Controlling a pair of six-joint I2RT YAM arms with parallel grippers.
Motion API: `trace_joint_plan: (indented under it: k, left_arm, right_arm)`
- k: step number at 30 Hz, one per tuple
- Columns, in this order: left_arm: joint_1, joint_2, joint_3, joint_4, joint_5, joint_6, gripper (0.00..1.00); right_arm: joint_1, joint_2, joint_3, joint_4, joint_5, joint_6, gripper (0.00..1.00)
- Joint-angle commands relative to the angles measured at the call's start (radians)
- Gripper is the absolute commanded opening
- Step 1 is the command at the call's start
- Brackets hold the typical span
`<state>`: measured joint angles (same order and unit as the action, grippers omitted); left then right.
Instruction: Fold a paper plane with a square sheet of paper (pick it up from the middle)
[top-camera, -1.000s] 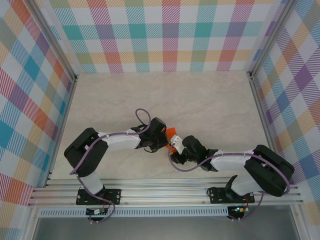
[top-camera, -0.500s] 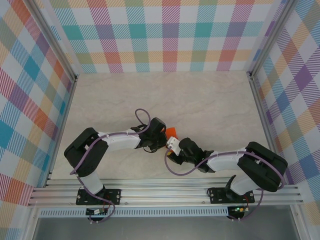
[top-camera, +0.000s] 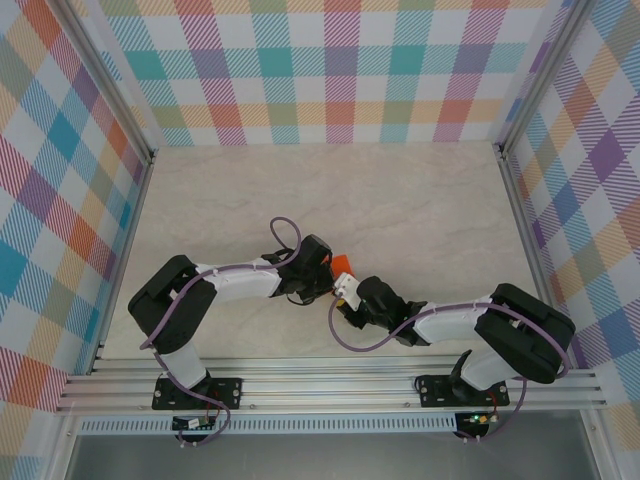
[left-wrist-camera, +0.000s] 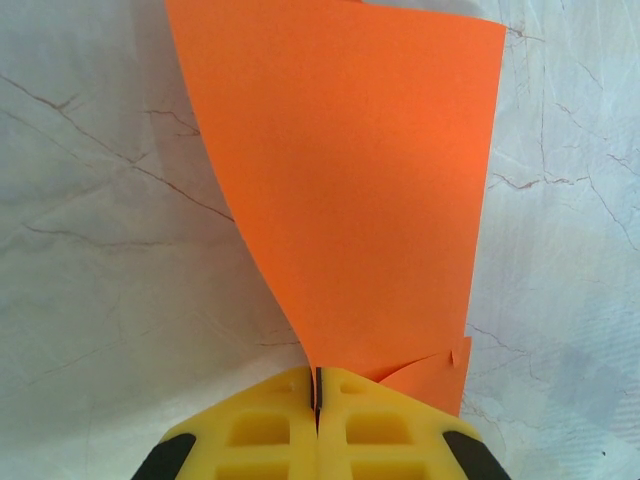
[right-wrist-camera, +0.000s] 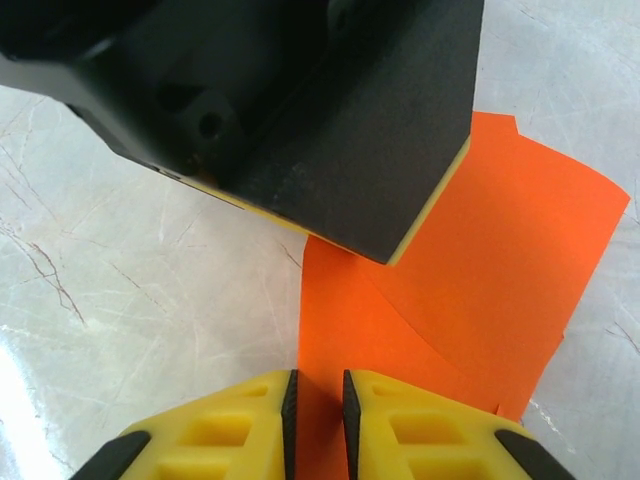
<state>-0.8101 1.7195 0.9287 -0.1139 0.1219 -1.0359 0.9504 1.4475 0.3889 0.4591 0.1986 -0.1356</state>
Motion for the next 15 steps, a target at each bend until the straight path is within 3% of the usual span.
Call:
trace_joint_plan:
  k: [1,5,15]
  left_arm:
    - [0.002,-0.027,0.023,-0.023,0.004,-0.003,0.0]
    - [0.004,-0.042,0.018,-0.027,-0.005,-0.007,0.05]
    - [0.009,-0.181,-0.038,-0.044,-0.107,-0.019,0.49]
  right_arm:
    - [0.007,0.012,0.015,-0.012,0.026,0.03,0.19]
    - [0.007,0.01,0.016,-0.016,0.022,0.067,0.16]
    - [0.004,0.017,0.017,0.002,0.008,0.191,0.1]
